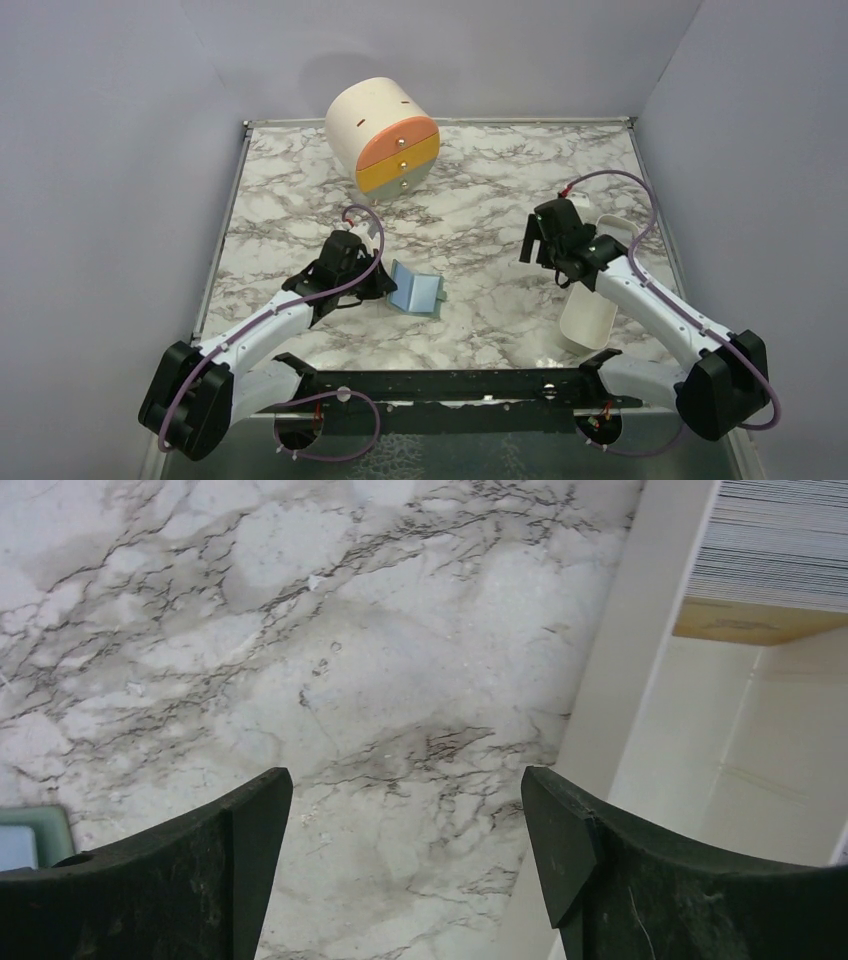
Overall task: Put the credit cards into the card holder
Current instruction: Open the card holder at the center of the board, then adjust the storage box at the center of the board.
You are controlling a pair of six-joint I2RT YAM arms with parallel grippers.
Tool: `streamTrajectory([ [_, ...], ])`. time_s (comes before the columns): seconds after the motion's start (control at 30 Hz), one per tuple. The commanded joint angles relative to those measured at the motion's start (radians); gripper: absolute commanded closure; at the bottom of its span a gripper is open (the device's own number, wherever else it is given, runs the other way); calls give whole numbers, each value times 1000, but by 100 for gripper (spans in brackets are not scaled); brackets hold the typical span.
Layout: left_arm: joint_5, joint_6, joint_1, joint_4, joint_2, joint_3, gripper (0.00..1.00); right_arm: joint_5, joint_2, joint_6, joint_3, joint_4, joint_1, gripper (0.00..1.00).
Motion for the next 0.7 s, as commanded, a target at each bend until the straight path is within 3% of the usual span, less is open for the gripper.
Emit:
streamTrajectory([
  [0.0,28,9,-1,4,-23,24,100,166,-43,92,-21,-28,-38,14],
  [0.1,36,9,-1,3,-27,23,100,218,-42,119,-20,-45,-68,14],
  [0.17,34,9,-1,10,-33,16,100,232,-30,108,-25,-40,-91,8],
  [0.37,54,-1,-1,25,-40,4,100,146,-51,134,-57,-20,-205,5],
  [0.67,50,-3,-1,30,-36,9,100,-20,-20,142,-98,51,-265,5],
])
